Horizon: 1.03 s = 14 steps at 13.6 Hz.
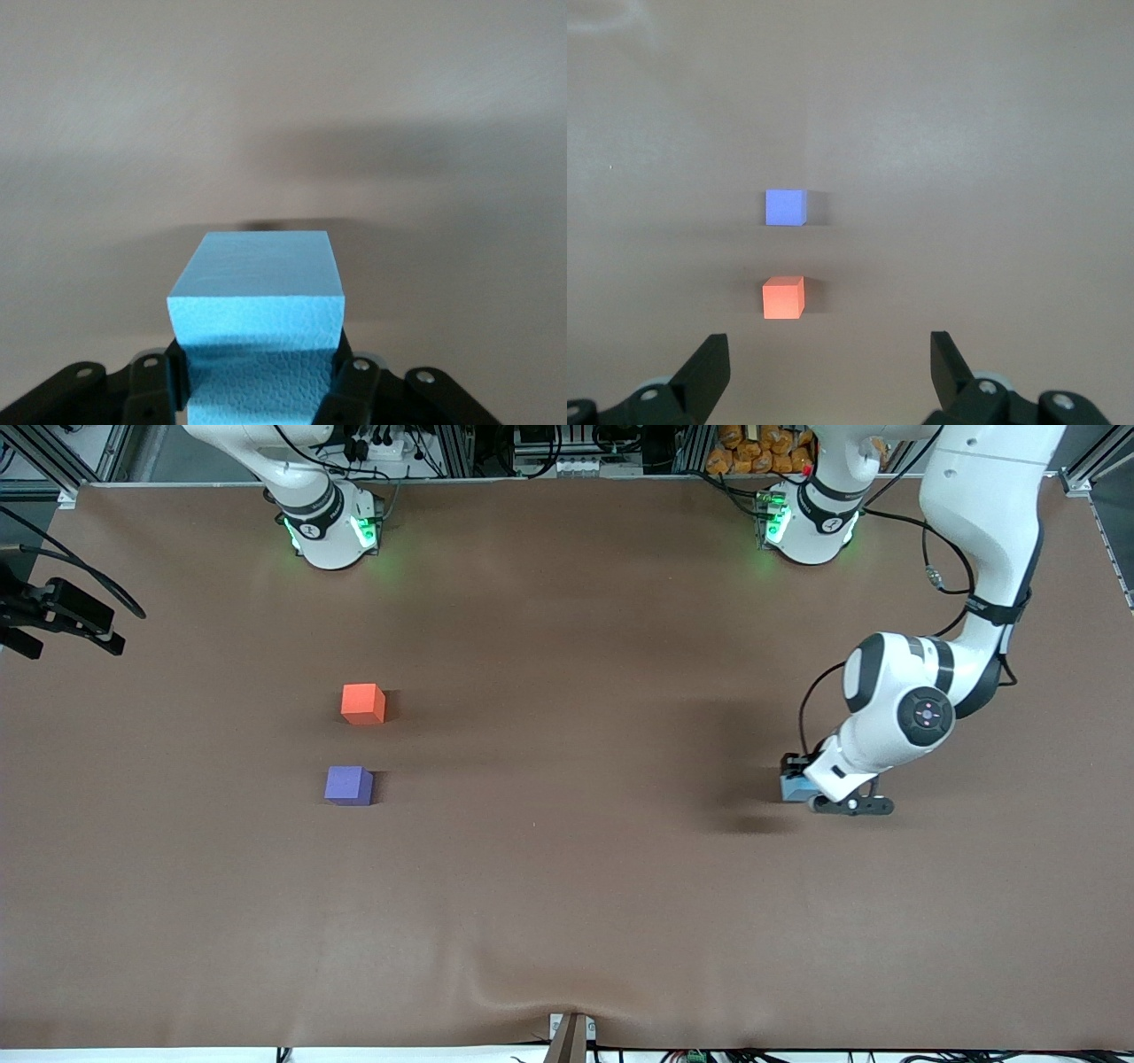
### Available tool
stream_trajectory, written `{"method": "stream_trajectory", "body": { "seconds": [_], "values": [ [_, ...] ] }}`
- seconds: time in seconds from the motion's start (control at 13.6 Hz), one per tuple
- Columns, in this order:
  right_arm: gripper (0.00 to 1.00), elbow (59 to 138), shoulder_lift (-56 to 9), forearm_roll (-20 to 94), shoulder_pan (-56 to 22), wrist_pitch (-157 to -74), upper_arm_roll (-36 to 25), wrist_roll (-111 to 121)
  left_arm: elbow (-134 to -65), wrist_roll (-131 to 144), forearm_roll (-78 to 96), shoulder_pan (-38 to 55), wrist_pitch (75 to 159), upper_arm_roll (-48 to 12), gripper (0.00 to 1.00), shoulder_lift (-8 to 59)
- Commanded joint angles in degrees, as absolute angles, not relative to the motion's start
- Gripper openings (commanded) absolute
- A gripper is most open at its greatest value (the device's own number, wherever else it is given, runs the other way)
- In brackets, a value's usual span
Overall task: Place blue block between orange and purple blocks
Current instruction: 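Carry the blue block to mid-table with the left gripper and release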
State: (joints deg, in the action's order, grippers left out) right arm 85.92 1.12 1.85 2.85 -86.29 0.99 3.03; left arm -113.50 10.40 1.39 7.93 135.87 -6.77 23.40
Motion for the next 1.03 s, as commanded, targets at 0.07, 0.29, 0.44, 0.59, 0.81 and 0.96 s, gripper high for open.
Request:
{"method": "stream_trajectory", "body": {
  "seconds": [0.07,0.29,0.44,0.59,0.81,0.96],
  "values": [
    [1.0,86.84,2.11,1.93,2.64,-86.57,0.97,3.6,-104.01,25.44,0.97,16.23,133.68,-11.33,0.0,26.26],
    [1.0,86.84,1.58,1.93,2.55,-86.31,0.97,3.6,-93.81,36.79,0.88,25.64,133.33,-11.34,0.0,34.86],
    [1.0,86.84,1.49,1.93,2.64,-86.13,0.97,3.6,-87.83,42.86,0.79,31.96,133.42,-11.34,0.0,40.93],
    [1.0,86.84,1.49,1.93,2.55,-86.22,0.97,3.6,-83.95,45.78,0.79,36.54,133.59,-11.08,0.0,45.16],
    [1.0,86.84,1.49,1.93,2.29,-86.13,0.97,3.52,-83.06,47.28,0.44,41.99,133.59,-10.81,0.44,46.41],
    [1.0,86.84,1.49,1.93,2.46,-86.22,0.97,3.6,-83.06,47.46,-0.09,44.2,133.59,-10.11,1.0,46.32]
  ]
}}
